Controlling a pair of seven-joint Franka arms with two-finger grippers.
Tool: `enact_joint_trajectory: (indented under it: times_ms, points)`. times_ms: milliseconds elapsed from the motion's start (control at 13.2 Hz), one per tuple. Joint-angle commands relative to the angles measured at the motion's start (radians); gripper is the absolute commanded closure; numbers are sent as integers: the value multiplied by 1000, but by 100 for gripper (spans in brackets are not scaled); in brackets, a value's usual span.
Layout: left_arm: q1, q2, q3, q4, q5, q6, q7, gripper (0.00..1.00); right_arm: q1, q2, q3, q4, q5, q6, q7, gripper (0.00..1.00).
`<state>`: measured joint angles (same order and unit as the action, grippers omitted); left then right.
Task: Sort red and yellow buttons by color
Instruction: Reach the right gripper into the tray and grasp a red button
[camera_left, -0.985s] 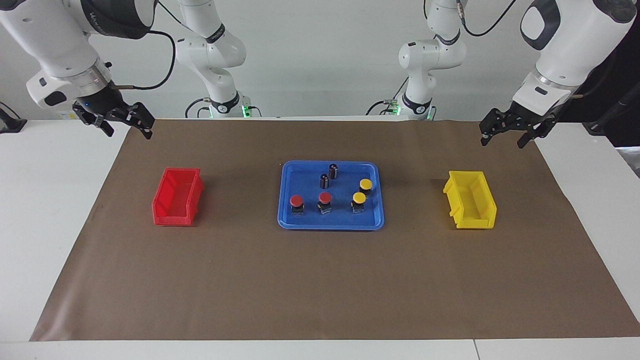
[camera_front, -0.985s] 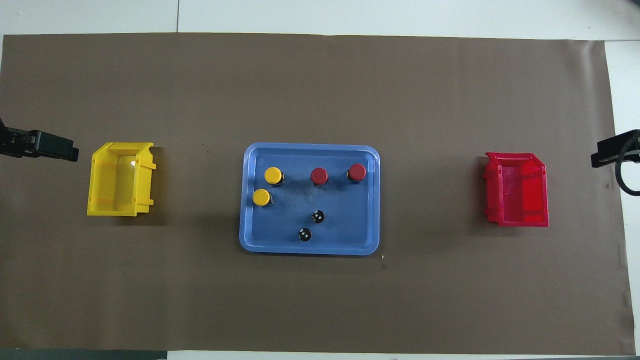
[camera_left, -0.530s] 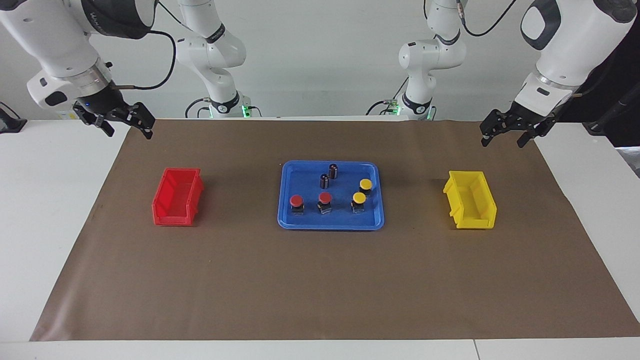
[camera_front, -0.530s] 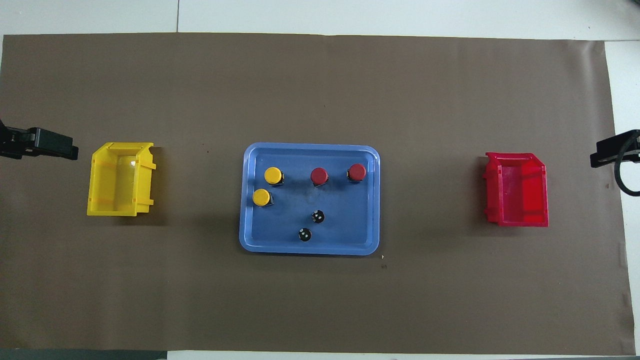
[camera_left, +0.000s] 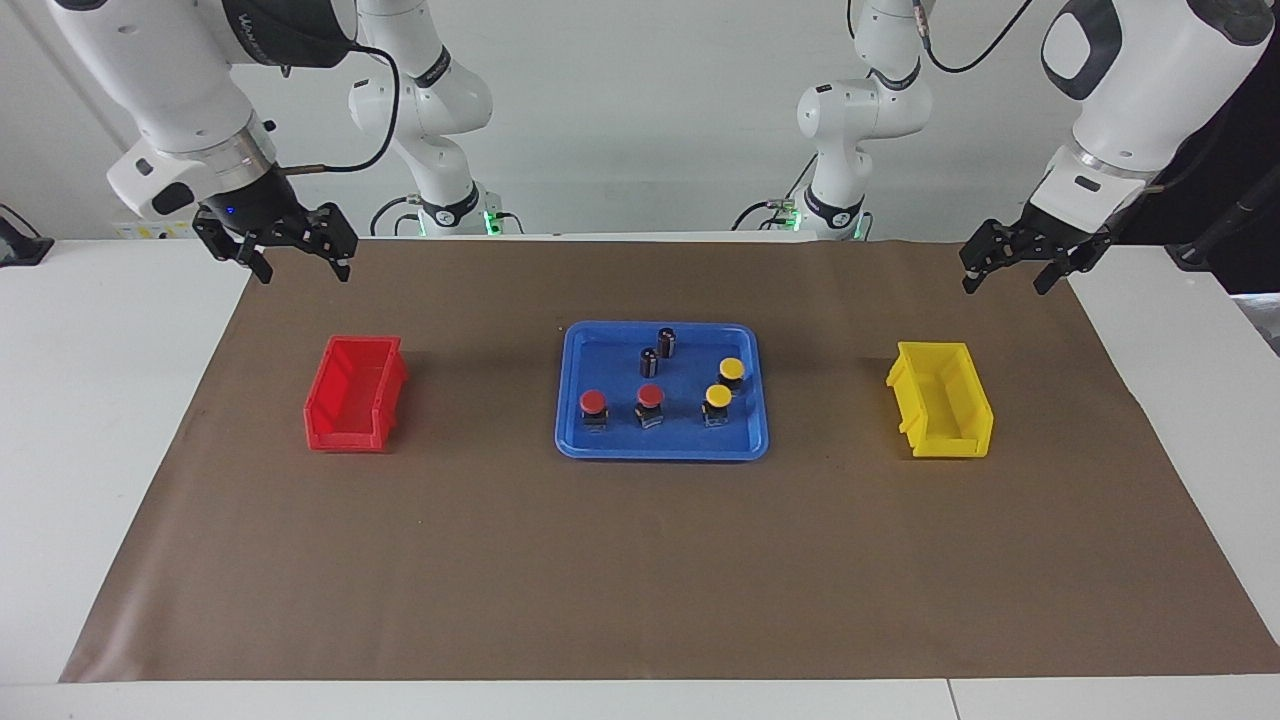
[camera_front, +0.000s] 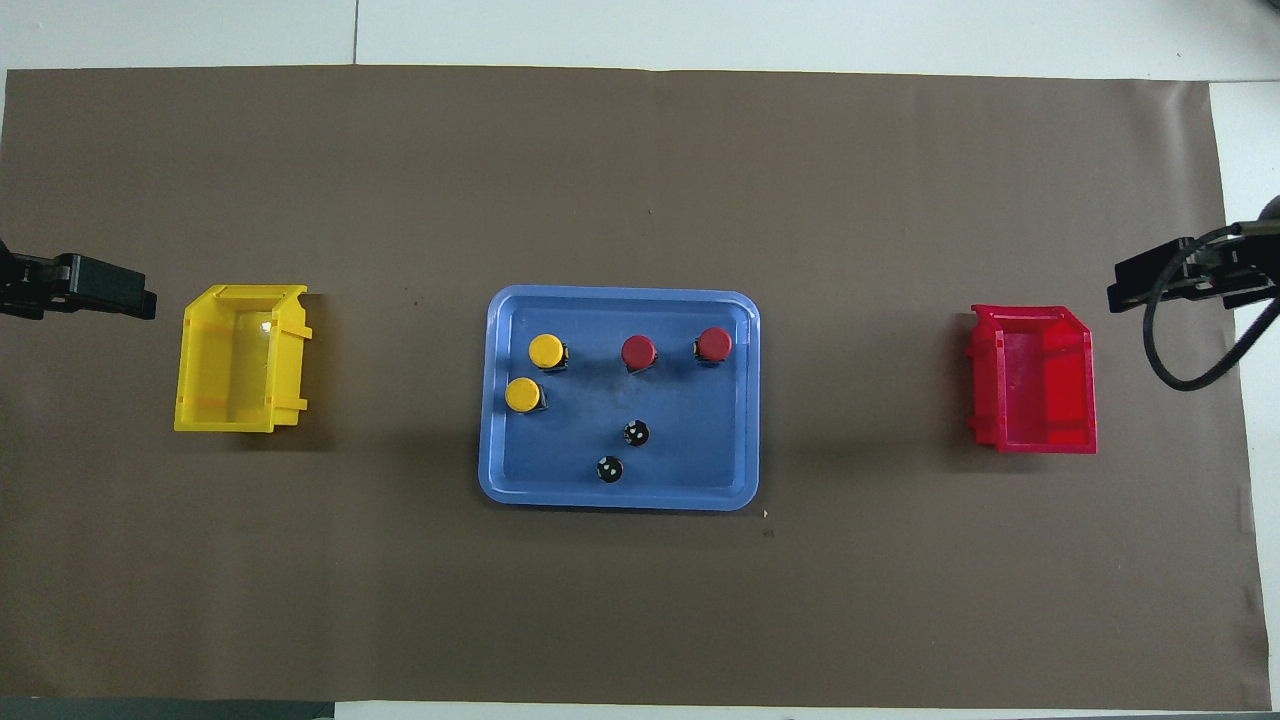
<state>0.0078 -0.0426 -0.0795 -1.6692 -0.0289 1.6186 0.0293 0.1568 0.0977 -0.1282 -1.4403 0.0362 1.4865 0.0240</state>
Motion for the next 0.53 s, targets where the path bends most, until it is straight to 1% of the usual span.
enact_joint_trajectory:
  times_ms: [0,76,152,227,379,455]
  points:
    - [-20,-11,-14,0,1,-22,-20,0,81,251,4,272,51,-29,110,4]
    - [-28,-10,-13,2,1,-22,-17,0,151,285,7,290,50,19,185,4]
    - [-20,-10,-13,2,1,-22,-14,0,202,296,9,284,45,71,268,5]
    - [-15,-10,-10,2,1,-16,-11,0,252,312,9,253,36,137,312,5]
    - [-15,-10,-8,2,1,-19,-14,0,334,310,9,99,36,280,417,5]
    - [-15,-10,-6,2,1,-19,-17,0,366,309,7,42,34,332,439,5]
